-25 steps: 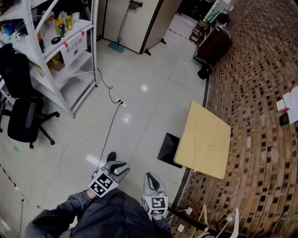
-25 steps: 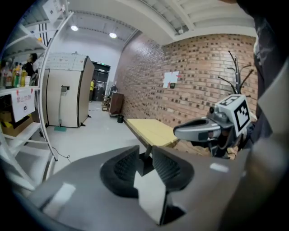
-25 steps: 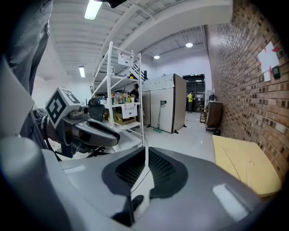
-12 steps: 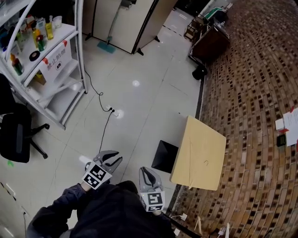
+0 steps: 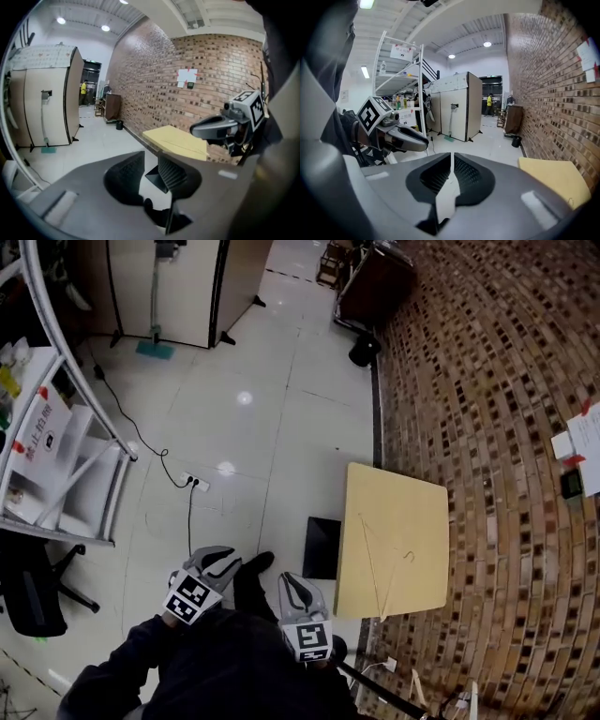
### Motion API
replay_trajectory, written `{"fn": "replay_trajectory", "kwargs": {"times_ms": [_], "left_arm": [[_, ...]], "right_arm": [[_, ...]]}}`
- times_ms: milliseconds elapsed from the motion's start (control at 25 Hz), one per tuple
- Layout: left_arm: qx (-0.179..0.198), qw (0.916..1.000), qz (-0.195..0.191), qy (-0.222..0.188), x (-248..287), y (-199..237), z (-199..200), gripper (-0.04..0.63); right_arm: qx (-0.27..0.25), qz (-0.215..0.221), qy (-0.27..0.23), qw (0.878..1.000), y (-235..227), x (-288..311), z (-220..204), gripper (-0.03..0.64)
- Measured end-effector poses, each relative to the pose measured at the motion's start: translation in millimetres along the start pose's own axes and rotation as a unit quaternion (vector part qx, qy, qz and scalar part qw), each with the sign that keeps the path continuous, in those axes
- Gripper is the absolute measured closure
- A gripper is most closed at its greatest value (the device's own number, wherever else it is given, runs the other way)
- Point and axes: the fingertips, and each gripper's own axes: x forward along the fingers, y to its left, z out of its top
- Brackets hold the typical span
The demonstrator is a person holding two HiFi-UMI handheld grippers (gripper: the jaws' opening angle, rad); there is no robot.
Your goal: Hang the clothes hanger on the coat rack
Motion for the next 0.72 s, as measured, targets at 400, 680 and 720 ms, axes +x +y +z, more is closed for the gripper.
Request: {"fn": "replay_trajectory", "kwargs": {"times_ms": [400,680,720], "left_arm": [[0.085,0.9938,-0.071,0.003,156.5,27.9,132.8,0.514],[0.120,0.9756,-0.181,0.031,244.7,-17.9,165.9,0.512],[0.129,0.9709,-0.199,0.035,257.4,-25.2,170.9,0.512]], "right_arm": [[0.037,-0.094,-0.024,0.995,-180.1,35.9,26.4,0.597],[0.104,-0.203,-0.012,0.973,-261.5,5.3,3.7,0.597],[0.112,-0.219,-0.010,0.969,-273.3,2.1,0.3,0.597]]}}
